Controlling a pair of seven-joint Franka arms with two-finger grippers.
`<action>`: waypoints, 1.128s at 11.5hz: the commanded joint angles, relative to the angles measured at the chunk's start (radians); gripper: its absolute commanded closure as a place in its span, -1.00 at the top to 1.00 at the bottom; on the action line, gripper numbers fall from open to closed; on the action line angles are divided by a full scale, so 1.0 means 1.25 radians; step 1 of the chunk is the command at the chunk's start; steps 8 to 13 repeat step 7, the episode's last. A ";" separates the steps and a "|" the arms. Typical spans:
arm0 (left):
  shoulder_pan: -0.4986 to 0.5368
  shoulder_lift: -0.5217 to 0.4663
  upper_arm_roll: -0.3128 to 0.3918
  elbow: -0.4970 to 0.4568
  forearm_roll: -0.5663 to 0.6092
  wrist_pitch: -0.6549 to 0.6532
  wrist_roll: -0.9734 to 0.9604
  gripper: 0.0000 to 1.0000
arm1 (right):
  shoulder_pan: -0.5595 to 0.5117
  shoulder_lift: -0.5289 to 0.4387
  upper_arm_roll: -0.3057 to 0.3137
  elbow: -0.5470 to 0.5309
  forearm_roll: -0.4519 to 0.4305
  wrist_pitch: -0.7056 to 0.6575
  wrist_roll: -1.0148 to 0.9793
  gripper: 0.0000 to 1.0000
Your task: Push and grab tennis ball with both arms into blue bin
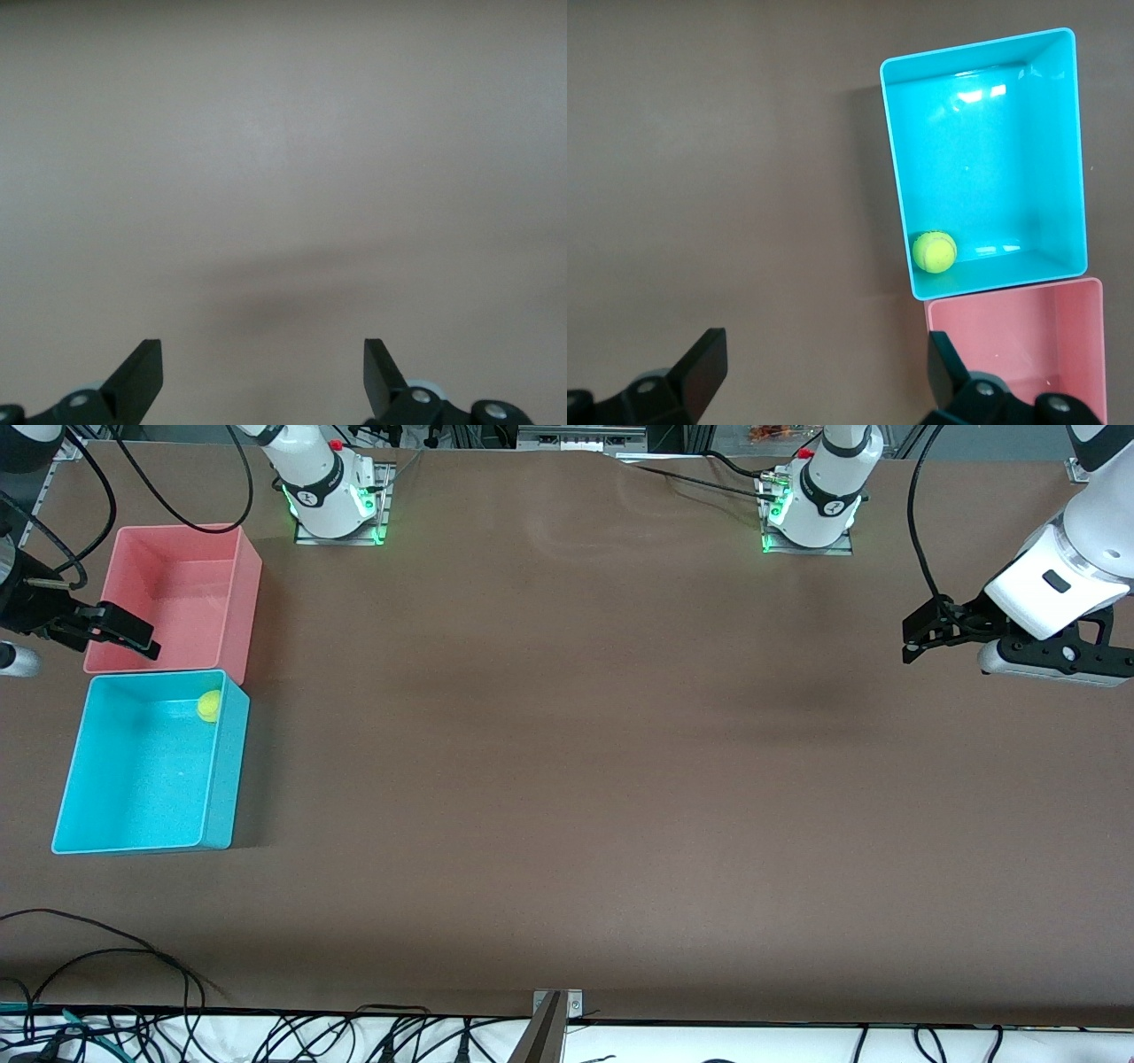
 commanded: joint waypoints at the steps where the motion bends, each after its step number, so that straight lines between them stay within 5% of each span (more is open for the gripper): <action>1: 0.007 0.003 0.003 0.017 -0.024 -0.019 0.022 1.00 | -0.007 0.006 0.008 0.016 -0.015 -0.018 -0.008 1.00; 13: 0.006 0.001 0.003 0.017 -0.024 -0.022 0.022 1.00 | -0.007 0.006 0.007 0.017 -0.010 -0.017 -0.009 1.00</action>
